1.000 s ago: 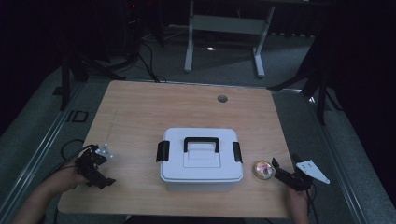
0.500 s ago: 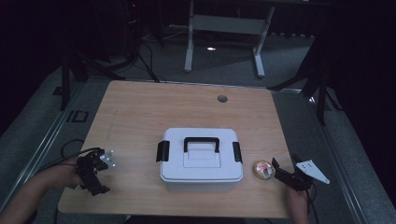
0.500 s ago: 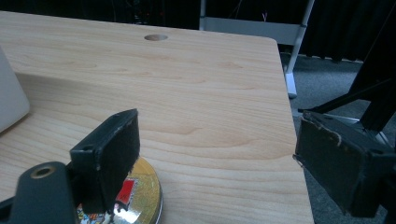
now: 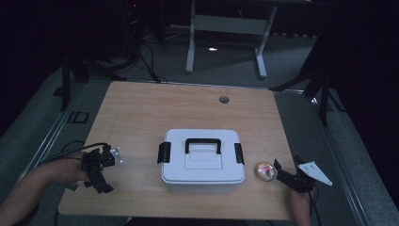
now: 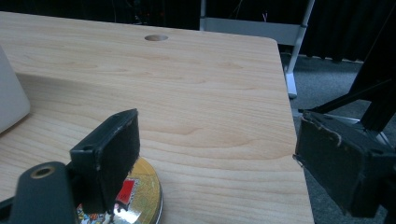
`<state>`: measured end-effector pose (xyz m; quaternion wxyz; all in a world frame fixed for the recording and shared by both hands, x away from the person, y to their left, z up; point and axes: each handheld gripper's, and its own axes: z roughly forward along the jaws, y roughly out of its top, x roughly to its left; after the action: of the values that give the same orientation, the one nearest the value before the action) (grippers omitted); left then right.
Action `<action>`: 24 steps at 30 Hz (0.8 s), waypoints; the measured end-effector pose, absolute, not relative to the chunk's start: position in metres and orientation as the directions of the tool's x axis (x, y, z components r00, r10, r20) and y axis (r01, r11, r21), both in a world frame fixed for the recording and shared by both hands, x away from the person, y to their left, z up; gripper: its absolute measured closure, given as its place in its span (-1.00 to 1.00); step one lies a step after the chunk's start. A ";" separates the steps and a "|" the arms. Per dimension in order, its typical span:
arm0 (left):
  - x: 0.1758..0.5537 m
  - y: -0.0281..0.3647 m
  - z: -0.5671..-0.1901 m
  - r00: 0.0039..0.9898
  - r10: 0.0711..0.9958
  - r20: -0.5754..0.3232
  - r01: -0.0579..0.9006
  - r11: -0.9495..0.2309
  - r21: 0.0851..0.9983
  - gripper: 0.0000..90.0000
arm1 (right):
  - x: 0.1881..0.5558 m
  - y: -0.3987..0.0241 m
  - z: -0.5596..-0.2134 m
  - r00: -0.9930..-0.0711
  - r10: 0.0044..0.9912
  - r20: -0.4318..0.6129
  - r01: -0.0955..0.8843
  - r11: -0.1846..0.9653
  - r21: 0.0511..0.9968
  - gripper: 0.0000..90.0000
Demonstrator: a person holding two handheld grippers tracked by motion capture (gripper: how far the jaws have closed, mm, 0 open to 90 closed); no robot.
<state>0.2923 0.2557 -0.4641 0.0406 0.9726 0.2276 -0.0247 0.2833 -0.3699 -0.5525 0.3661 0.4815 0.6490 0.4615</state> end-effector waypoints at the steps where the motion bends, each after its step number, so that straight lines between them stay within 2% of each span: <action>1: 0.293 0.255 -0.463 0.898 0.435 -0.072 0.439 -0.897 0.056 -0.90 | 0.283 -0.370 -0.553 -0.268 0.963 -0.030 0.288 0.110 0.951 -0.70; 7: 0.296 0.251 -0.451 0.901 0.422 -0.099 0.426 -0.905 0.016 -0.85 | 0.283 -0.369 -0.552 -0.268 0.963 -0.032 0.289 0.112 0.951 -0.70; 11: 0.296 0.247 -0.442 0.905 0.408 -0.123 0.413 -0.910 0.022 -0.85 | 0.283 -0.369 -0.552 -0.267 0.963 -0.033 0.289 0.112 0.951 -0.70; 24: 0.303 0.230 -0.403 0.921 0.378 -0.092 0.383 -0.923 0.041 -0.85 | 0.283 -0.369 -0.552 -0.268 0.963 -0.032 0.289 0.112 0.951 -0.70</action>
<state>0.3026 0.2302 -0.4032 0.0293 0.9796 0.1943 -0.0411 0.2832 -0.3694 -0.5524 0.3662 0.4818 0.6497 0.4601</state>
